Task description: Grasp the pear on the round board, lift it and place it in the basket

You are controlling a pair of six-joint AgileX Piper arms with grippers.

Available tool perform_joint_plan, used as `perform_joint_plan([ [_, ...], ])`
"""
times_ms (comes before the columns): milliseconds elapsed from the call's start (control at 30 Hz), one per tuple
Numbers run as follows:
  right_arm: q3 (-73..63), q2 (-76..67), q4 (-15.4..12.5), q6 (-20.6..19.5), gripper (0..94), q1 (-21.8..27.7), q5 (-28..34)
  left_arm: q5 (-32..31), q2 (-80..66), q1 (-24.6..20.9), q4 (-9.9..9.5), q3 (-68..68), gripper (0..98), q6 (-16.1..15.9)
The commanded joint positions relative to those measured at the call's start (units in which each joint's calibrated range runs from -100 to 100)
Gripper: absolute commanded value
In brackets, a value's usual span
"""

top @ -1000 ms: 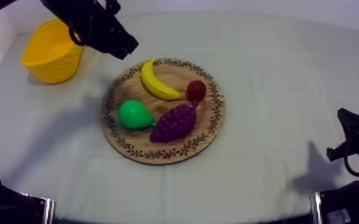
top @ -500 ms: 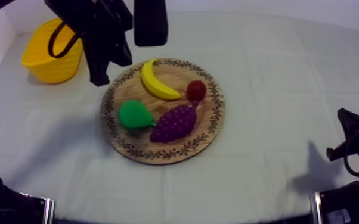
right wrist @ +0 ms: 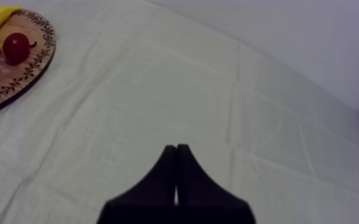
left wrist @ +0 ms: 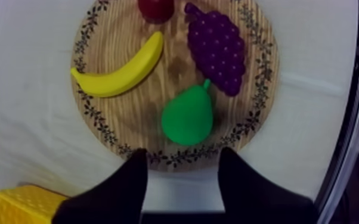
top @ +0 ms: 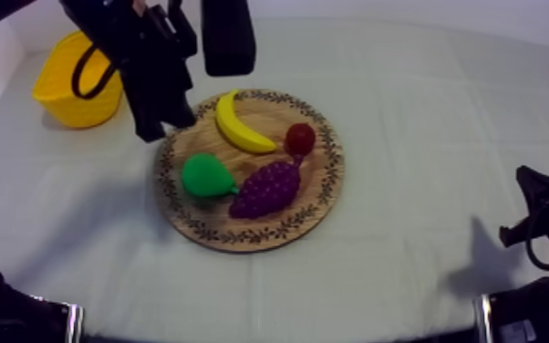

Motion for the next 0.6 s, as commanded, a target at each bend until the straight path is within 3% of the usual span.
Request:
perform_joint_plan([
  [0,0.0,0.0,0.0,0.0,0.4,0.0,0.0,0.1,0.0,0.1,-0.29,1.0,65.7,0.4],
  [300,0.0,0.0,0.0,0.0,0.4,0.0,0.0,0.1,0.7,1.0,-1.98,4.7,91.2,2.6],
  [567,0.0,0.0,0.0,0.0,0.4,0.0,0.0,-2.5,2.4,0.7,-1.98,7.5,96.3,2.6],
])
